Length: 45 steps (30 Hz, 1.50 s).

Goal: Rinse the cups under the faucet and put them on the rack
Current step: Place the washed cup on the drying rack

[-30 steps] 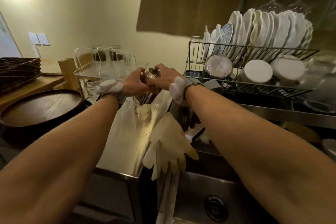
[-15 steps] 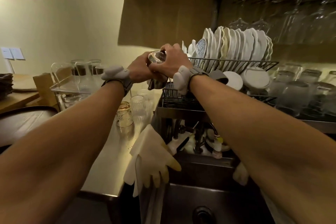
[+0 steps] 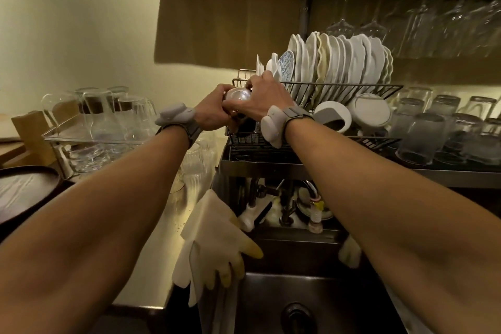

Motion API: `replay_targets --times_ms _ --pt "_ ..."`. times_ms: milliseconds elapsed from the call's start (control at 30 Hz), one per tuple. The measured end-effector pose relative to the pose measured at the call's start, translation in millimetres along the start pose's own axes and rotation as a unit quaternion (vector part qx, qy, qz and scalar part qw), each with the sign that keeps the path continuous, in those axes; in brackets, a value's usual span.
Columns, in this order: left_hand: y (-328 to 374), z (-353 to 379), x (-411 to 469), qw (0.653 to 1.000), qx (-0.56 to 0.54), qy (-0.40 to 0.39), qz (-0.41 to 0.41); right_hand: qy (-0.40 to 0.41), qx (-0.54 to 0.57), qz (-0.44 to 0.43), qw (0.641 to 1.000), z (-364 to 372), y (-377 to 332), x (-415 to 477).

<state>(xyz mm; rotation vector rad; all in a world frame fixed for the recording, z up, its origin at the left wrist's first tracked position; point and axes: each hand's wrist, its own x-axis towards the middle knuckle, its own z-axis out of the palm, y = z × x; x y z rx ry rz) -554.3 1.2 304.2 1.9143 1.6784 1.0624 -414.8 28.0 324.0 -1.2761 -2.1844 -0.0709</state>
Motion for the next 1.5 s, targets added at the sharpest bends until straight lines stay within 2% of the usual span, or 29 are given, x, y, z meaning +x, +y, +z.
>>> replay_targets --times_ms 267,467,700,933,1067,1367,1500 --pt "-7.5 15.5 16.5 0.996 -0.010 -0.073 -0.047 -0.066 -0.113 0.014 0.991 17.4 20.5 4.4" --pt "-12.3 21.3 18.1 0.995 -0.037 -0.073 -0.060 -0.083 -0.154 0.010 0.985 25.4 23.7 5.6" --pt "-7.5 26.1 21.4 0.997 -0.040 -0.015 -0.065 -0.058 -0.092 0.008 0.994 17.0 28.0 3.6" --pt "-10.8 37.1 25.3 0.996 -0.042 0.025 -0.073 0.000 -0.087 0.002 0.996 13.2 38.7 -6.7" --pt "-10.0 37.8 27.0 0.994 -0.034 0.045 -0.092 -0.004 -0.080 0.013 0.997 13.0 46.8 -10.8" --pt "-0.7 35.7 16.7 0.994 0.001 0.031 -0.101 -0.015 -0.065 -0.004 0.998 -3.4 45.9 -22.3" --pt "21.0 36.7 -4.3 0.991 0.038 0.069 -0.104 -0.008 -0.053 -0.008 0.999 -25.0 51.0 -45.8"
